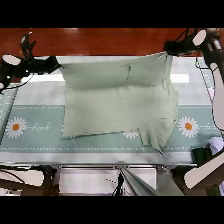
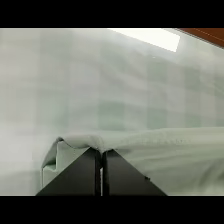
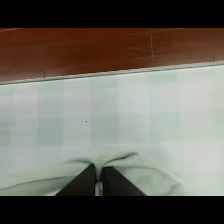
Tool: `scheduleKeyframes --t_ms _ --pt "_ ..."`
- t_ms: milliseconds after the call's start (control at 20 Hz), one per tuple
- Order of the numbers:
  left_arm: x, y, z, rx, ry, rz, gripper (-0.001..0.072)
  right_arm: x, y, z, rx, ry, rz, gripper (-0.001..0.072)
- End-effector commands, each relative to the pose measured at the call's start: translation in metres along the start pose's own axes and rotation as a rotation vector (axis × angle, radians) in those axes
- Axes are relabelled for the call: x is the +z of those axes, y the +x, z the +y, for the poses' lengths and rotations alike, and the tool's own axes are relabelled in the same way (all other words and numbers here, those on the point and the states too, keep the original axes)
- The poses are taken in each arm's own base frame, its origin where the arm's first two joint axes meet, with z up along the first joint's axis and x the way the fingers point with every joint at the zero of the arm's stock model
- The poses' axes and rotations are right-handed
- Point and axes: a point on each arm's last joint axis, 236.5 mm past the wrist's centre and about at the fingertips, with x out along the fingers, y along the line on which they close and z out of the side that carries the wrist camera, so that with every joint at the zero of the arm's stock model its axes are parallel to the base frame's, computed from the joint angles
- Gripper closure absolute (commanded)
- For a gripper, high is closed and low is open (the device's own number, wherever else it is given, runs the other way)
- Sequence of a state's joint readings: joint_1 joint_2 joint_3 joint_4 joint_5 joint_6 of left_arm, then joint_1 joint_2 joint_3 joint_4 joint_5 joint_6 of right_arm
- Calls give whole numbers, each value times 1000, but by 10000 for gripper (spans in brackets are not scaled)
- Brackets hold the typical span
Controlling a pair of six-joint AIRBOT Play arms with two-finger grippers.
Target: Fold the shirts.
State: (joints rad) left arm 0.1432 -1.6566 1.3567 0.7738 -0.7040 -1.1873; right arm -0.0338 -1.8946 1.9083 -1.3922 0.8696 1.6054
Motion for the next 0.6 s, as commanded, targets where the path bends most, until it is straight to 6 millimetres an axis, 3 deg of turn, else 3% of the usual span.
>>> scheduleKeyframes --t_ms 0,250,350,550 --pt "-14 26 20 27 -22 24 688 -17 26 -5 -7 12 36 673" --pt "-20 30 23 28 -29 40 687 -28 27 -5 -7 12 82 673" --pt "-28 28 15 2 -37 81 687 -47 23 -1 4 33 164 673" --pt "-65 11 -16 -102 -72 289 688 -101 -3 -4 -20 40 415 672"
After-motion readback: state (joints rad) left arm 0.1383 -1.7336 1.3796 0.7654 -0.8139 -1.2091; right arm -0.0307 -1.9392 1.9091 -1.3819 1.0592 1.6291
